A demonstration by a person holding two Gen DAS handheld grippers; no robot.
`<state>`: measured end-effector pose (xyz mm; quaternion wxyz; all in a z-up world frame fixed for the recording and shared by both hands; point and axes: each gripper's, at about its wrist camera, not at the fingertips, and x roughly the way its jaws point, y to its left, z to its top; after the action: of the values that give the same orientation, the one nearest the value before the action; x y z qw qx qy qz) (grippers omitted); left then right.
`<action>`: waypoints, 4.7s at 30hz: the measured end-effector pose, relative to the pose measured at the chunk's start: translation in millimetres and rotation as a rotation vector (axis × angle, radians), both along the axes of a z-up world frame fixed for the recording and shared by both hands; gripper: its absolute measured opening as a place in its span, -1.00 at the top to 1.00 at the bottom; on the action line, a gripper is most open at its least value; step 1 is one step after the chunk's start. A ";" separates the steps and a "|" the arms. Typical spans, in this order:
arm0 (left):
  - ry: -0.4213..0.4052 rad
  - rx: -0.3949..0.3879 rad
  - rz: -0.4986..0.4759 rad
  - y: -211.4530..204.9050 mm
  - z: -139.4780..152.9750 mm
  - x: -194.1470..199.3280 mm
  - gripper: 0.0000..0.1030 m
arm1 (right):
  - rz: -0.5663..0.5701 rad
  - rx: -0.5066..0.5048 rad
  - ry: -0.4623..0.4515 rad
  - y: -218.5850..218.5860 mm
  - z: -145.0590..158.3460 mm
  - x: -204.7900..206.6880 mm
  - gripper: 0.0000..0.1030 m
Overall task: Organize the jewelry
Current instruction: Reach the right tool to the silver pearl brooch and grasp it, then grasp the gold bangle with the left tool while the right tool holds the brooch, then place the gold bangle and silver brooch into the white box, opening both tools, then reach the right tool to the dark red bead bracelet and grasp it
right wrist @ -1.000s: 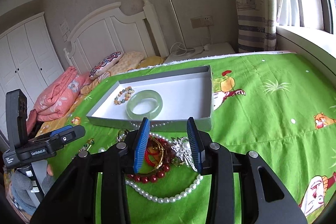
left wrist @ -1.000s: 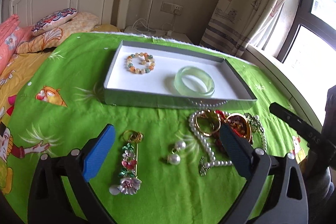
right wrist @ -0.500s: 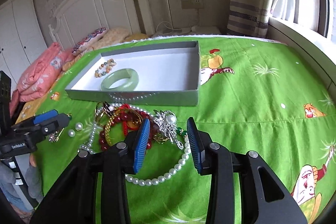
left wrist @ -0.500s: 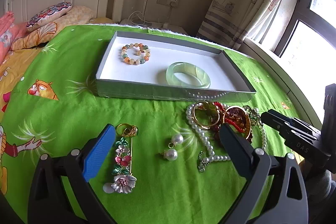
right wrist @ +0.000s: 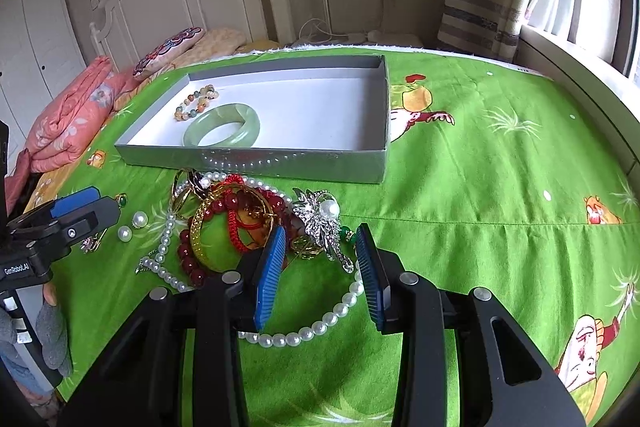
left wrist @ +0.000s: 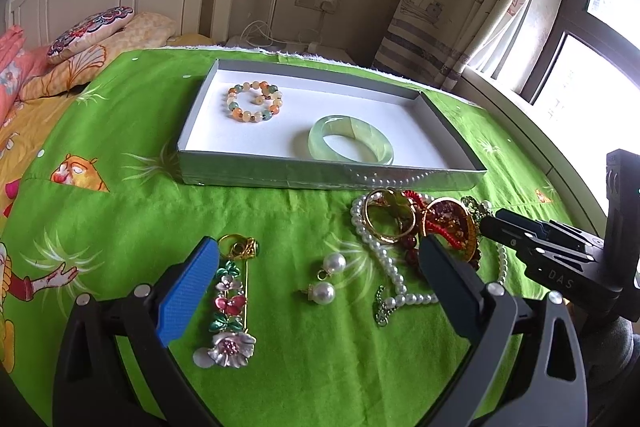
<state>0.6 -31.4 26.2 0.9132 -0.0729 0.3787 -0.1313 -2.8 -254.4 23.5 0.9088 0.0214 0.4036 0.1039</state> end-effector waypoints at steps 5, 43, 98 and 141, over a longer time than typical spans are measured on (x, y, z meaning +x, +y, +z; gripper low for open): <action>-0.002 0.009 -0.005 -1.2 0.1 -1.0 -0.92 | -0.004 0.005 0.021 -0.3 -2.6 6.7 0.32; 0.007 0.137 -0.323 -90.9 -3.6 10.7 0.48 | -0.042 0.271 -0.136 -43.9 16.0 -20.2 0.63; 0.015 0.016 -0.153 -55.1 45.0 111.5 0.87 | 0.034 0.175 -0.133 -12.5 37.5 22.3 0.63; -0.057 0.037 0.177 17.7 40.2 65.1 -0.95 | -0.044 0.206 -0.134 -27.7 21.9 41.0 -0.21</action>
<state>65.7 -13.7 66.4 0.9328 -0.0855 0.3472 -0.0450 38.2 -282.1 45.4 0.9288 0.1164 0.3286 0.1261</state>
